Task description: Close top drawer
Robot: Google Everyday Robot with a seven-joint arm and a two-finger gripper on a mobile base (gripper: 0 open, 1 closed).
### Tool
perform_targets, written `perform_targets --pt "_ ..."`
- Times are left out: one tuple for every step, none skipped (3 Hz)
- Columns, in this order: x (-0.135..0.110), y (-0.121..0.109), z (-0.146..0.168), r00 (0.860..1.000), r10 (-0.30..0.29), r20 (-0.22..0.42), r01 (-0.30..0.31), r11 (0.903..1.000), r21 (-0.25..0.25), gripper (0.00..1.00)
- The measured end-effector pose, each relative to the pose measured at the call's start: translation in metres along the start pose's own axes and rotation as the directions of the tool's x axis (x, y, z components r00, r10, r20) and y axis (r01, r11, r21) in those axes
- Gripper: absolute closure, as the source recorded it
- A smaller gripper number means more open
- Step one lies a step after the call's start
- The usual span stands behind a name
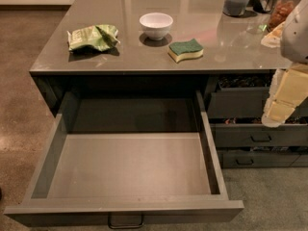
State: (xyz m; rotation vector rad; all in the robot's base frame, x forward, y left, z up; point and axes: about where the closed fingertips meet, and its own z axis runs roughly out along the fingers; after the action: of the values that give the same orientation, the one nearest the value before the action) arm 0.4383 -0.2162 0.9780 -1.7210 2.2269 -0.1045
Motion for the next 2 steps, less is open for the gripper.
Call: perform_targets --pt "0.0 0.0 0.0 1.0 0.0 0.0 0.0 1.0 0.0 0.0" --pt "-0.0017 0.0004 -0.0016 1.0 -0.012 0.019 0.012 0.9998 0.014 0.0"
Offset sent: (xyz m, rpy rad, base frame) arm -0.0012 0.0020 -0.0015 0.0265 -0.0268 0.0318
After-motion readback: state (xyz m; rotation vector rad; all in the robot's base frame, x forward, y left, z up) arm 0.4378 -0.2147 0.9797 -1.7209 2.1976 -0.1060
